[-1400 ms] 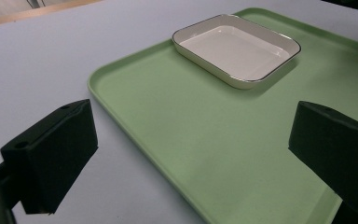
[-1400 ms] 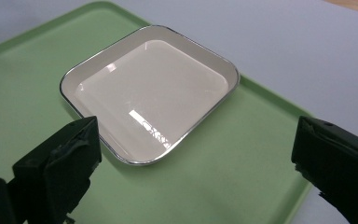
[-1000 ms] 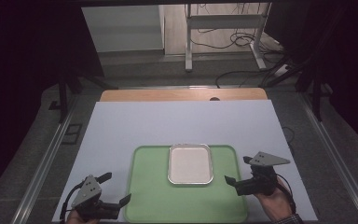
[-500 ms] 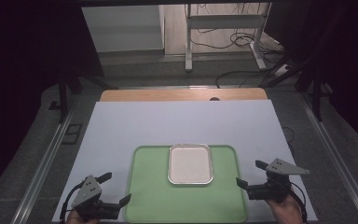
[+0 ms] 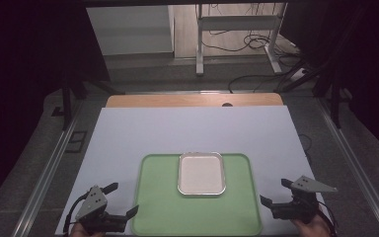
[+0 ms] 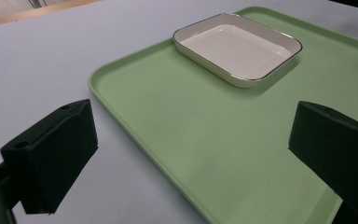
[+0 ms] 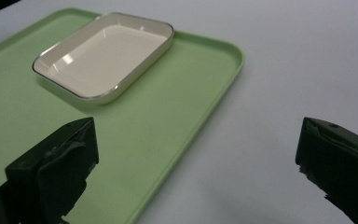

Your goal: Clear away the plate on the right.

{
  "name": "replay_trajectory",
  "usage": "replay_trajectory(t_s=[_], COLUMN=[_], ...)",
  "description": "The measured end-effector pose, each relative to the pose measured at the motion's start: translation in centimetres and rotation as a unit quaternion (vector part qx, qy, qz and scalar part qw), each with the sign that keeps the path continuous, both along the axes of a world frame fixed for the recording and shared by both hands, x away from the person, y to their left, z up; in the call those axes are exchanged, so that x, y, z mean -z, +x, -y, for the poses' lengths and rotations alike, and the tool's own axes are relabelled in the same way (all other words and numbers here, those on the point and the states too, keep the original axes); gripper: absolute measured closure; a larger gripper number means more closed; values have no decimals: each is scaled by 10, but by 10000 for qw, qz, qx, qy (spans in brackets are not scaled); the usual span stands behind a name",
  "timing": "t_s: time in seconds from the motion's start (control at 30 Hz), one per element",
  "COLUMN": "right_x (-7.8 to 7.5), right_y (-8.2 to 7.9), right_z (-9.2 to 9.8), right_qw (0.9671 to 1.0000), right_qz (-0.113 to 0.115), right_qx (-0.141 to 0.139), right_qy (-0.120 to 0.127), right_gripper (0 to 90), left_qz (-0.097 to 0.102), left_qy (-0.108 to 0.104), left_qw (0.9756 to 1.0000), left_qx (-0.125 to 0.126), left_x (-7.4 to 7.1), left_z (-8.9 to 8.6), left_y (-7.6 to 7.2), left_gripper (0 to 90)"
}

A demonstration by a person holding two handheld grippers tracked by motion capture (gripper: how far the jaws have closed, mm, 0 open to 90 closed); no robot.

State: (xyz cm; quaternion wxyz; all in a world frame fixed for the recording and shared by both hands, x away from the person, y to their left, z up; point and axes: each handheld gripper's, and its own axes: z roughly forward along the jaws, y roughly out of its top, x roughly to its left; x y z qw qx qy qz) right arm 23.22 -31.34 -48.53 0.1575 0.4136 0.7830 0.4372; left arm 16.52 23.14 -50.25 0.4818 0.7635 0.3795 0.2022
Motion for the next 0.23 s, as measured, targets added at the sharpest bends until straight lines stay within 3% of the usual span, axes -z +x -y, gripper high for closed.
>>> replay_trajectory(t_s=[0.23], right_x=[5], right_y=[1], right_z=[-3], right_qw=[9996], right_qz=[-223], right_qx=[-73], right_qy=[-154], right_gripper=[0], left_qz=[-17], left_qy=[8], left_qw=[10000], left_qx=[5], left_x=[0], left_z=[1], left_y=[1], left_gripper=[10])
